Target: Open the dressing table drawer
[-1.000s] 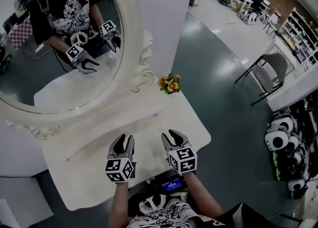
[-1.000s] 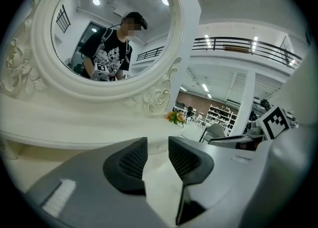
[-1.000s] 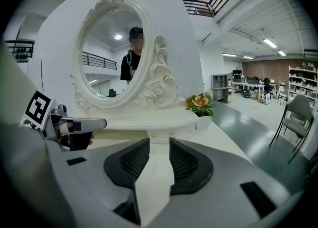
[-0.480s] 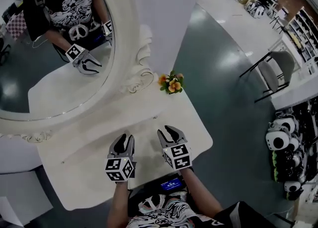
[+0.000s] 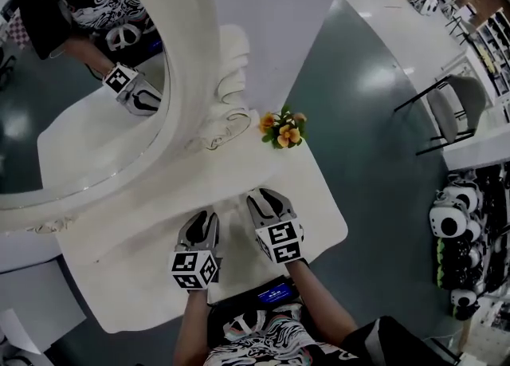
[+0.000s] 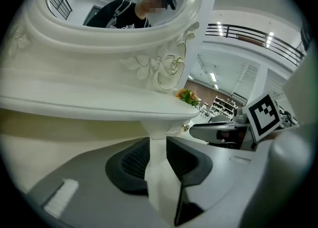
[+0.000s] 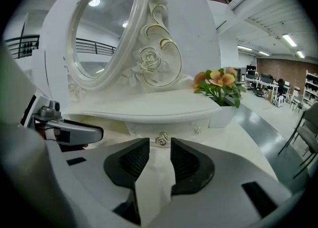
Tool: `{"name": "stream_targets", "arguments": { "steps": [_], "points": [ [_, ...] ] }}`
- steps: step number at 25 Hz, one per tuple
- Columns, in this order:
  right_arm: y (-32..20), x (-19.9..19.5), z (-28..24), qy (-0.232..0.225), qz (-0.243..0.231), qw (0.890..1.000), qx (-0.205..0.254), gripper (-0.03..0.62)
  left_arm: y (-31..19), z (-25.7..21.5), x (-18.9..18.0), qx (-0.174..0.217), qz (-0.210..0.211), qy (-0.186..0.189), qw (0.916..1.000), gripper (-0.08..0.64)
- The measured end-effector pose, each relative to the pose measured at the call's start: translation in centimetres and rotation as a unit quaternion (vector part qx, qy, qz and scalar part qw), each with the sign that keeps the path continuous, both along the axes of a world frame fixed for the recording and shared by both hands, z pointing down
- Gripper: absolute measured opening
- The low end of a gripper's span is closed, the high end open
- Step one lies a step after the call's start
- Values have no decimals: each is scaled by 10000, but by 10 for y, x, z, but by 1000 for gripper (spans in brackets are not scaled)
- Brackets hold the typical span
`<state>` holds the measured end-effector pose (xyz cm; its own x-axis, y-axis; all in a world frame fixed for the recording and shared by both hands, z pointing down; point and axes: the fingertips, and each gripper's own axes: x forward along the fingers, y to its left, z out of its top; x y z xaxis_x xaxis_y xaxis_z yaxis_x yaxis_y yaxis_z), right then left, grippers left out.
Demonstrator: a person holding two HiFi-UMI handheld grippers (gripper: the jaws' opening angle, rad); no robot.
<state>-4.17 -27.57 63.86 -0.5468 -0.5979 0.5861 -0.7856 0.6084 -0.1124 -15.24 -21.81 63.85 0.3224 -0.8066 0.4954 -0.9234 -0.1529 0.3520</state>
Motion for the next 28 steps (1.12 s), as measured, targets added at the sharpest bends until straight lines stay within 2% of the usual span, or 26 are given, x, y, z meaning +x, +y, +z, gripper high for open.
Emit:
{"name": "stream_targets", "arguments": {
  "steps": [7,9,14,28],
  "points": [
    [-10,-12,6,53,-145,9999,61,125,-3,2,6,-51,10,33,10000,104],
    [-12,-11,10,130,-136,9998,79,93,-3,3,6,-56,8,17,10000,103],
    [-12,-7,11,196,-169,9997,3,101,-1,0,4,-10,-53,54,10000,77],
    [39,20,10,381,-34,9992,-114,101,6,-16,14,142,105,31,9998,77]
  ]
}}
